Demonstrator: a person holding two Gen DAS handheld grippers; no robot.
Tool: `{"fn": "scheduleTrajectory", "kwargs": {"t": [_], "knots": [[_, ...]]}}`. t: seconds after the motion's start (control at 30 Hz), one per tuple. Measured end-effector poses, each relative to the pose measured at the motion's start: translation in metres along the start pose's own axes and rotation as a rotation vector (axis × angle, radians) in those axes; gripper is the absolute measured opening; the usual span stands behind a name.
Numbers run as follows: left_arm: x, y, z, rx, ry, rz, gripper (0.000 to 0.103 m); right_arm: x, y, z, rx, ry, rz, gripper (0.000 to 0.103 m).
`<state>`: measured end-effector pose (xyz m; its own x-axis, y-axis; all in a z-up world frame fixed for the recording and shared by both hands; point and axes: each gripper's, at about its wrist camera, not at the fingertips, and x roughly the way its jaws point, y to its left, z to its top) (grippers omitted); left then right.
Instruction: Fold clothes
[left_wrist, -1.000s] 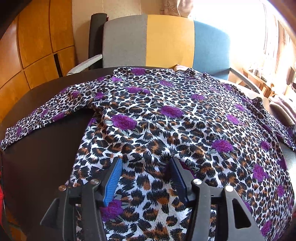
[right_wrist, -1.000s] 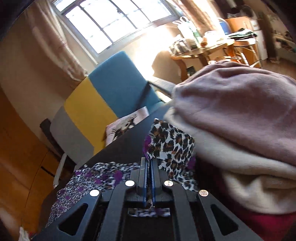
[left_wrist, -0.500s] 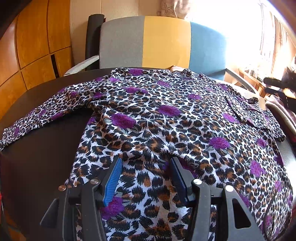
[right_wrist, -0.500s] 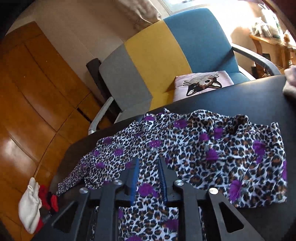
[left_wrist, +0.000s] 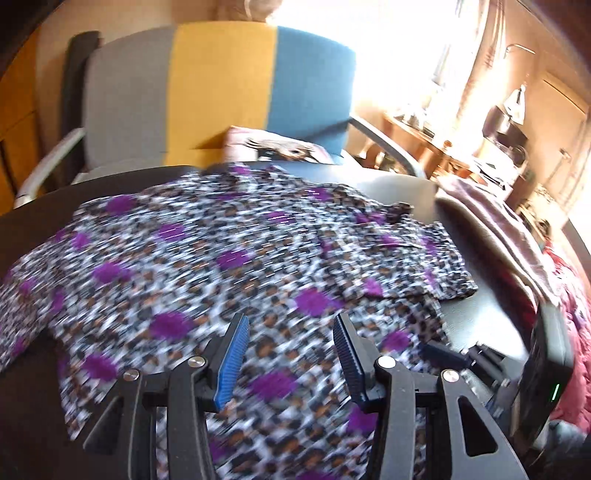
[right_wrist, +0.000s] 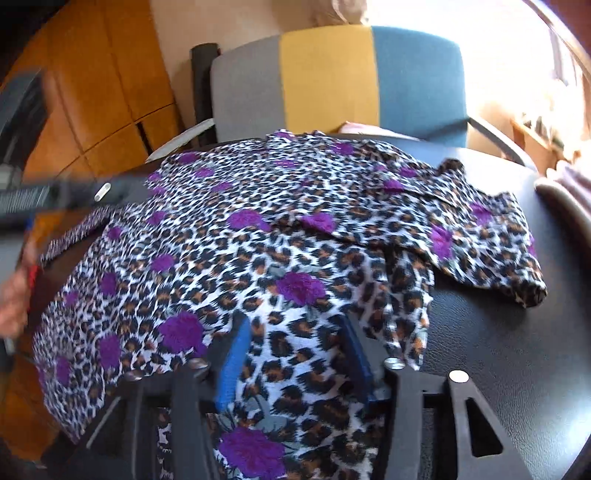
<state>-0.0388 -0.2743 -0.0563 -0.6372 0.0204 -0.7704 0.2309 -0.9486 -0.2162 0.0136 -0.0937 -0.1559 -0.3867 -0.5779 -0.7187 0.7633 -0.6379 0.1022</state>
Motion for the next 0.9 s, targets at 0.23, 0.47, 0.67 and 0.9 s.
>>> {"fn": "scheduleTrajectory", "kwargs": {"t": [0.23, 0.47, 0.67, 0.9], "knots": [[0.067, -0.034, 0.041, 0.093, 0.11, 0.011, 0.048, 0.005, 0.003, -0.003, -0.04, -0.004, 0.023, 0.078], [0.123, -0.057, 0.054, 0.193, 0.2, 0.073, 0.048, 0.005, 0.004, -0.005, -0.05, -0.003, 0.066, 0.089], [0.13, -0.074, 0.058, 0.258, 0.165, 0.103, 0.007, 0.007, 0.0, -0.003, -0.028, -0.01, 0.117, 0.094], [0.098, -0.073, 0.094, 0.162, 0.096, 0.003, 0.002, 0.009, 0.0, -0.001, -0.024, -0.013, 0.132, 0.096]]}}
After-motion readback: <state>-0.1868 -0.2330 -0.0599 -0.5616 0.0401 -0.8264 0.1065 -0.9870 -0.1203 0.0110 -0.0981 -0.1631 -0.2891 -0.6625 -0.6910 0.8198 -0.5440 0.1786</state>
